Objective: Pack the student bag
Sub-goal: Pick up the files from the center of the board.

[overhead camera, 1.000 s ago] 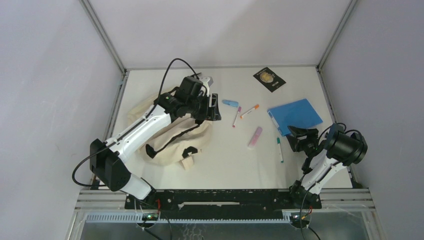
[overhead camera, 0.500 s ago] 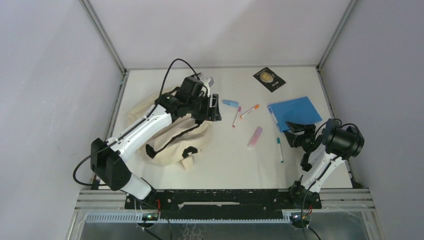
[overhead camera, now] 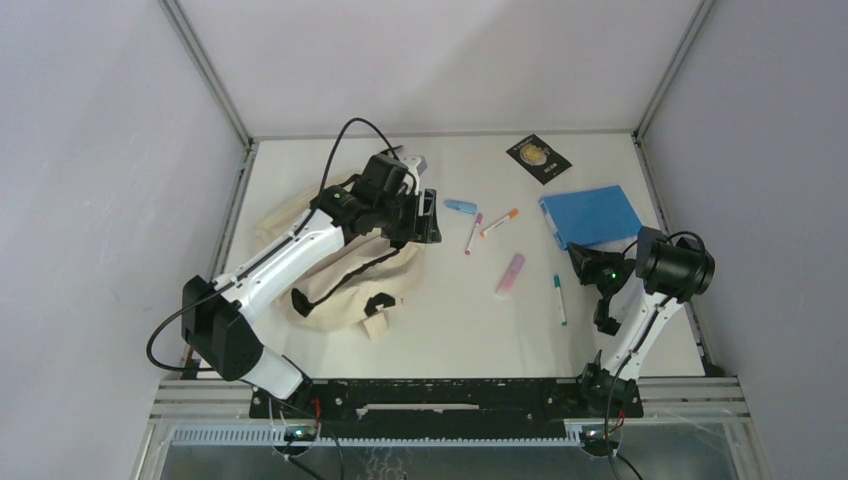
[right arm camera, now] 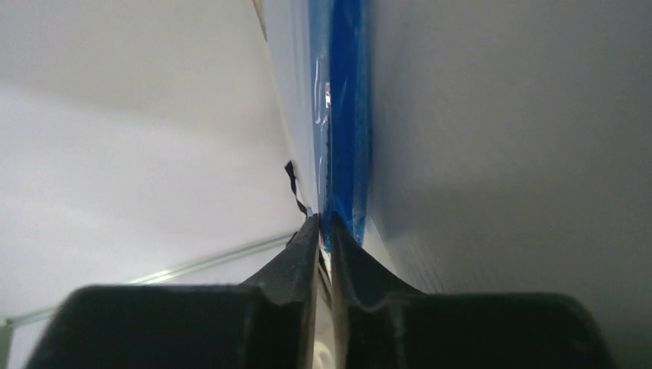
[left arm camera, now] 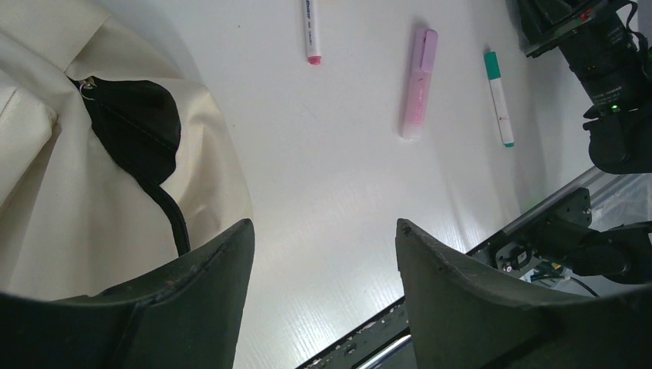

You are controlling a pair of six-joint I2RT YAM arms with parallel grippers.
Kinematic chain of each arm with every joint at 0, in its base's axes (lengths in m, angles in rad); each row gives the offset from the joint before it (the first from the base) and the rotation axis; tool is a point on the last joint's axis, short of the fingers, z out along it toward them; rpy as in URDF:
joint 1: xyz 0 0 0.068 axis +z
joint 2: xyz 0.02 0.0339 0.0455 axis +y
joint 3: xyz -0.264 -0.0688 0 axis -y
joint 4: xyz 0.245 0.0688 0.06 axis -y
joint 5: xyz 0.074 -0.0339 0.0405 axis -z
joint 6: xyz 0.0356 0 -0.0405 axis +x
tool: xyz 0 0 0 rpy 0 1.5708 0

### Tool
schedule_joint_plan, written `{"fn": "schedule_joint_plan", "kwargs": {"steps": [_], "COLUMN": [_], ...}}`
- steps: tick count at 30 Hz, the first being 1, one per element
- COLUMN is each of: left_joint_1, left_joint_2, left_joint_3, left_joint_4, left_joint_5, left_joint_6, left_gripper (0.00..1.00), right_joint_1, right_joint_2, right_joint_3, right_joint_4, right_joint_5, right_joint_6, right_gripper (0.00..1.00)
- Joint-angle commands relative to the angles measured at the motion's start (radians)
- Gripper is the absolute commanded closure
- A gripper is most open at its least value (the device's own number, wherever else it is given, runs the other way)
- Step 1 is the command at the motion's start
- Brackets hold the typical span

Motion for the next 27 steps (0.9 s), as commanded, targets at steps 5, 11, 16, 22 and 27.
{"fn": "schedule_joint_plan", "kwargs": {"steps": [5, 11, 16, 22, 27], "left_joint_1": [-0.007, -0.006, -0.002, 0.001, 0.0], "left_joint_2": [-0.027, -0.037, 0.004, 0.184, 0.381], "left_joint_3": [-0.022, 0.007, 0.049, 0.165, 0.301], "left_joint_4": [0.004, 0.008, 0.103, 0.273, 0.3], "left_joint_5": [-0.008, -0.044, -0.008, 0.218, 0.305], "left_joint_6": [0.004, -0.028, -0.111, -0.256, -0.376], "left_gripper": [0.28, 0.27, 0.0, 0.0, 0.0], "right_joint_1": [0.006, 0.004, 0.014, 0.037, 0.052], "right_joint_2": [0.006, -0.185, -0.309, -0.338, -0.365], "right_joint_3": [0.031, 0.007, -0.003, -0.025, -0.055], "right_joint_4": [0.082, 0.083, 0.076, 0.078, 0.085], "right_joint_5": [0.038, -0.037, -0.072, -0.086, -0.111], "right_joint_6": [0.044, 0.074, 0.131, 0.151, 0.146], "right_gripper": [1.0, 1.0, 1.0, 1.0, 1.0]}}
